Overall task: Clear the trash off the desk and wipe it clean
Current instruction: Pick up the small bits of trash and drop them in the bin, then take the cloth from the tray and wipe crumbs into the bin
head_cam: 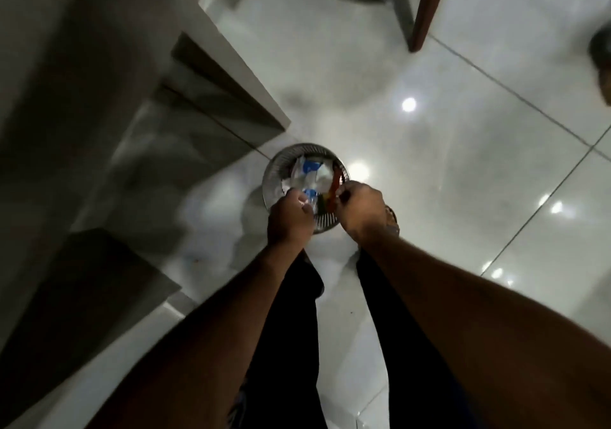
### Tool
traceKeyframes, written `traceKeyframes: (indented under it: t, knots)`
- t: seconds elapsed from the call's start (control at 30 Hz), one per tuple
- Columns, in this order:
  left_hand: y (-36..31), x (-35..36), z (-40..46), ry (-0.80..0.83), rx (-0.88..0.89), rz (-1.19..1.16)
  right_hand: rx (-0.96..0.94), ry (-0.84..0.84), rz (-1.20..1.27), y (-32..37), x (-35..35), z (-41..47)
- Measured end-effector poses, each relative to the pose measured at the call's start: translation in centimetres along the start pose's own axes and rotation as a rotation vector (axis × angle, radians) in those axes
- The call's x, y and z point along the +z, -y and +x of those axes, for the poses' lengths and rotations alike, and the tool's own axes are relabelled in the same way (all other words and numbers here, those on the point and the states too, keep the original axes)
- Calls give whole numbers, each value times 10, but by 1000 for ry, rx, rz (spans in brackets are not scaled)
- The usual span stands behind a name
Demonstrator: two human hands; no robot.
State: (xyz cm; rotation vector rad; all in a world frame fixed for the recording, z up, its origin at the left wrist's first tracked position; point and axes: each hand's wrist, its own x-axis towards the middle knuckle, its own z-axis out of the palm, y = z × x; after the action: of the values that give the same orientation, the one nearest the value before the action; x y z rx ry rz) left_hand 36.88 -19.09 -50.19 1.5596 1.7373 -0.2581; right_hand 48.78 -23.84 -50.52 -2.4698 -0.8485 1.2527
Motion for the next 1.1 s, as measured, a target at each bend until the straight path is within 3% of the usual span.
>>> traceKeyframes:
  t: [0.2,0.4,0.6,0.77,0.87,1.0,1.1]
  knots:
    - [2,20,14,10,37,51,59,9,100,-27,21,7]
    - [-64,-39,-46,-107,252,26,-3,-162,306,-1,-30,-36]
    - [-187,-162,-136,-460,741,-103,-296,-360,553,99,-153,-100]
    - [-253,-302,-124,-826,906,-12,-503,-550,417,210,-239,-108]
    - [-259,-383,-78,-906,760,179,-645,-583,351,280,-273,-101]
    - [-230,-463,0,-694,248,299,-840,-598,238,361,-300,-82]
    - [-193,-469,30,-615,108,279,-937,-632,160,409,-309,-64]
